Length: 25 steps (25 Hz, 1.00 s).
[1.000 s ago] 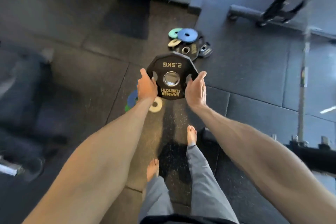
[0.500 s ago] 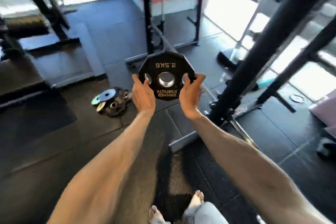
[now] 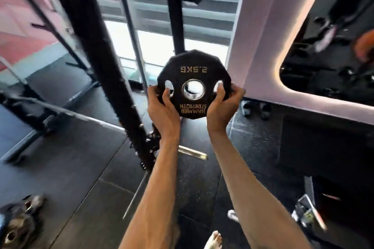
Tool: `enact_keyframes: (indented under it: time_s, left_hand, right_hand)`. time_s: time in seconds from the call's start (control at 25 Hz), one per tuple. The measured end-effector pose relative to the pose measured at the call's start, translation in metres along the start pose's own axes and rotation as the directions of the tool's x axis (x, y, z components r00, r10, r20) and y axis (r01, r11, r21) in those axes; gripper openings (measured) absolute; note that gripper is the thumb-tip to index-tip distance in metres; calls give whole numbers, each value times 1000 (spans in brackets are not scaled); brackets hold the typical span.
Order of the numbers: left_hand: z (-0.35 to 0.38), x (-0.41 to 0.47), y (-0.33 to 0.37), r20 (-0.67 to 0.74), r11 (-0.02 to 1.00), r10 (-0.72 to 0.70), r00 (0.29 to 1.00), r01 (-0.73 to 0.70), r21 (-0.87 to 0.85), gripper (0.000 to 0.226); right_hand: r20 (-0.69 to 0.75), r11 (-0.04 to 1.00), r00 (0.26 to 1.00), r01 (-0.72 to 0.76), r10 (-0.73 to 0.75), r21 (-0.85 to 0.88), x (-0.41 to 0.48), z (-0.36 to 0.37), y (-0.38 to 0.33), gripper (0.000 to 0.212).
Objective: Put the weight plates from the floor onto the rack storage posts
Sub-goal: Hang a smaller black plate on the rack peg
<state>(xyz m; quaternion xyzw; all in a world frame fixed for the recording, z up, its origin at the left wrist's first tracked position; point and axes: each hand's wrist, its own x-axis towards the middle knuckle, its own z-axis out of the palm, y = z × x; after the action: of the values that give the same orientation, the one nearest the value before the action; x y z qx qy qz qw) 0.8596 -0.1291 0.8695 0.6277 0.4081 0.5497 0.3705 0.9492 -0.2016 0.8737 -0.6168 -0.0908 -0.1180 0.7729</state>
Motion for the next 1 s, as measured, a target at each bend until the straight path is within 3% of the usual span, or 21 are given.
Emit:
enact_keyframes:
  time_s: [0.2, 0.36, 0.56, 0.76, 1.0]
  left_hand:
    - [121, -21, 41, 169, 991, -67, 983, 85, -102, 21]
    - [193, -26, 48, 279, 994, -66, 958, 86, -60, 32]
    - [270, -18, 44, 421, 990, -91, 903, 127, -59, 26]
    - [344, 19, 41, 479, 983, -50, 876, 128, -130, 14]
    - [420, 108, 39, 438, 985, -1, 899, 76, -154, 14]
  right_hand:
    - [-81, 1000, 997, 21, -20, 14, 120, -45, 9, 24]
    - [-136, 1000, 991, -5, 2, -20, 183, -69, 28, 26]
    - [-267, 995, 963, -50, 25, -85, 248, -77, 58, 27]
    - [-368, 992, 929, -67, 23, -109, 321, -43, 90, 23]
    - [-389, 991, 921, -61, 8, -123, 398, 41, 113, 20]
